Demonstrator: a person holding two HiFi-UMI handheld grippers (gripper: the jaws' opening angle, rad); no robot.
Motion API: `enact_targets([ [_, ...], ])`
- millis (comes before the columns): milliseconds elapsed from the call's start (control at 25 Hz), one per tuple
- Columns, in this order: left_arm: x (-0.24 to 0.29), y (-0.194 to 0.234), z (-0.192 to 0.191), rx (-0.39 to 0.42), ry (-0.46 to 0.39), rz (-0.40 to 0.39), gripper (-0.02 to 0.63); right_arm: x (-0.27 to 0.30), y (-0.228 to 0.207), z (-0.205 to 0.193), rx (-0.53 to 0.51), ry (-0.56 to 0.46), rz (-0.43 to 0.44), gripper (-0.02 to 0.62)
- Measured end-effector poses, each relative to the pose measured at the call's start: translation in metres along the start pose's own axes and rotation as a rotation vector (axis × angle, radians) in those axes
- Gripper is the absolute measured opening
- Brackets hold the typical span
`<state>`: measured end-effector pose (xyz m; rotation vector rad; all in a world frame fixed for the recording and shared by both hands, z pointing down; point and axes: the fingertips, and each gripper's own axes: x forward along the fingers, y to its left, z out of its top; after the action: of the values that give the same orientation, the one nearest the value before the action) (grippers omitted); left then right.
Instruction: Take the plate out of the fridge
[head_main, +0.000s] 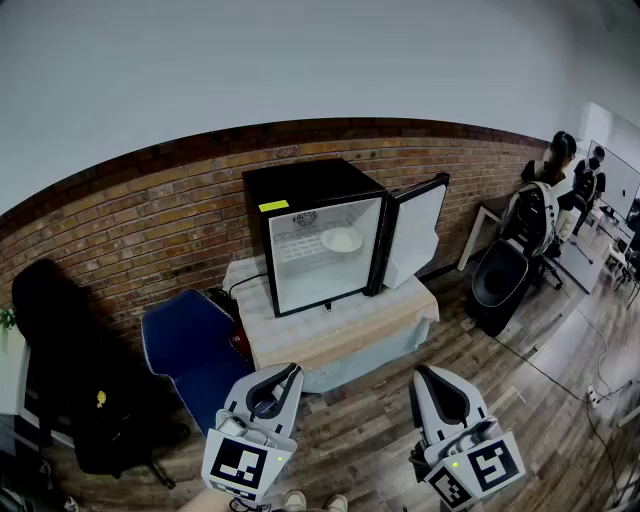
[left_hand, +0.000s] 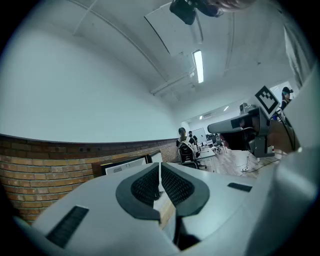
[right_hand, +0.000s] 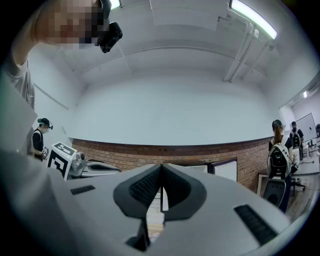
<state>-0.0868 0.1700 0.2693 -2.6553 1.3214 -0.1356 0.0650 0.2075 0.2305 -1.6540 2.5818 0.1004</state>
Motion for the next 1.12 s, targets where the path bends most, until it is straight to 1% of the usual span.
enact_targets([
  [480, 0.006, 0.000, 0.003, -0.001, -0.001, -0.004, 0.026, 0.001, -0.002, 0.000, -0.003, -0.025, -0.015, 0.032],
  [920, 0.022, -0.020, 0.002, -0.015, 0.023, -0.017, 0.026, -0.001, -0.018, -0.009, 0.015, -0.016, 0.010, 0.032],
  [1120, 0.031, -0.032, 0.000, -0.019, 0.025, -0.007, 0.026, -0.005, -0.029, -0.015, 0.023, -0.018, 0.025, 0.032],
])
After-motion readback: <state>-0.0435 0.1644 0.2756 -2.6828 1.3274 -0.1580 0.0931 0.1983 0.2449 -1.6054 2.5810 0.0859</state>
